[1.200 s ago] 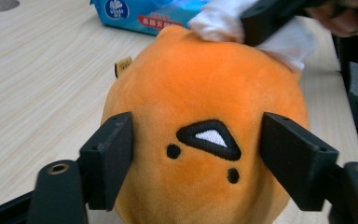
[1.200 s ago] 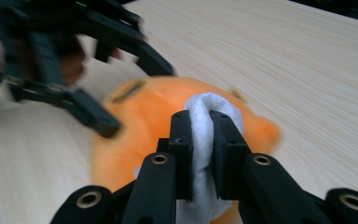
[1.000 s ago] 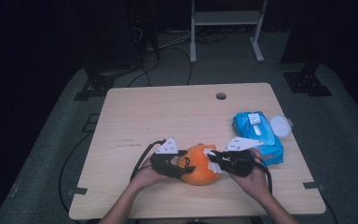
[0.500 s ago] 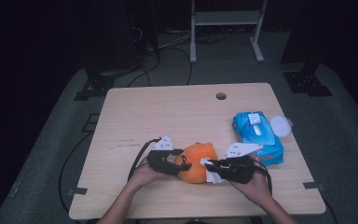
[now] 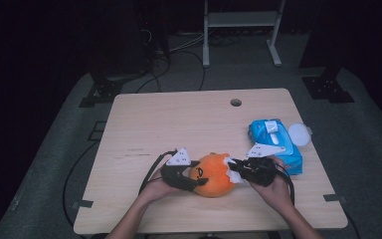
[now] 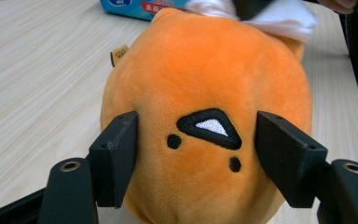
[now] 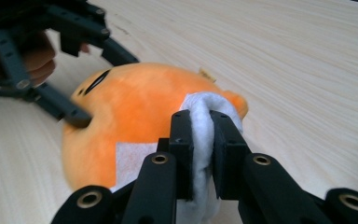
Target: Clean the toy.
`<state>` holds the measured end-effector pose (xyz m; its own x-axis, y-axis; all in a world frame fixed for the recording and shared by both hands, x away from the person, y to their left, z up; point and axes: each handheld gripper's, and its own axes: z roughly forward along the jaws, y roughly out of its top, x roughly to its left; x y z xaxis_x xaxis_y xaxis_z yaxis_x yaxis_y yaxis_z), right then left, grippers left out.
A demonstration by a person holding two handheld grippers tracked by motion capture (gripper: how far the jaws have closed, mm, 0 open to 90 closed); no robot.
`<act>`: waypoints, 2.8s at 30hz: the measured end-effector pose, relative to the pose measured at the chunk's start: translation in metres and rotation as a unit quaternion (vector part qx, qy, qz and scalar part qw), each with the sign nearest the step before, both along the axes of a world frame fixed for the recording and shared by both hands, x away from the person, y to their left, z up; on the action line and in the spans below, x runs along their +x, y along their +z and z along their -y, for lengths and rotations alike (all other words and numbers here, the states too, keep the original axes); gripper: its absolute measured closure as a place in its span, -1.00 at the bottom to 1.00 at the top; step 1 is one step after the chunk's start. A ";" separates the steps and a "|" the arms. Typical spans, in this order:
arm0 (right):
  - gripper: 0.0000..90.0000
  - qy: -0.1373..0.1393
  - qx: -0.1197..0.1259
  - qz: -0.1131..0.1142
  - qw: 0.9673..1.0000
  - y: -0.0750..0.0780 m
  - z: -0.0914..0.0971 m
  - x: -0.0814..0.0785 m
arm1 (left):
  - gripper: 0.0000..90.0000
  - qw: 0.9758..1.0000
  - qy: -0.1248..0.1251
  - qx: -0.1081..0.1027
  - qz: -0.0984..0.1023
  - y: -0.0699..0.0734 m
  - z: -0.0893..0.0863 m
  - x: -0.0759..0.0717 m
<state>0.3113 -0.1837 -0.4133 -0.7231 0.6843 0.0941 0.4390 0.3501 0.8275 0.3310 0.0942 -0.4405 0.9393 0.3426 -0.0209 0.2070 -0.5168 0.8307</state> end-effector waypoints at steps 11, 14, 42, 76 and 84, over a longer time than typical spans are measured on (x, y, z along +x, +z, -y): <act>0.77 0.030 0.034 -0.003 0.999 0.004 -0.015 -0.007 | -0.33 1.000 -0.014 0.014 0.015 0.001 0.008 -0.007; 0.77 0.040 0.017 0.010 0.999 0.005 -0.025 -0.011 | -0.33 1.000 -0.013 0.017 0.017 0.002 0.009 -0.008; 0.77 -0.004 0.005 -0.018 1.000 -0.005 0.006 0.009 | -0.33 1.000 -0.001 -0.008 -0.008 -0.001 0.002 -0.001; 0.77 0.074 -0.001 0.011 0.997 0.007 -0.045 -0.017 | -0.40 1.000 0.005 0.006 0.020 0.002 0.019 -0.011; 0.77 0.023 0.005 0.004 1.000 0.004 -0.016 -0.002 | -0.40 1.000 0.003 0.000 0.018 0.001 0.018 -0.011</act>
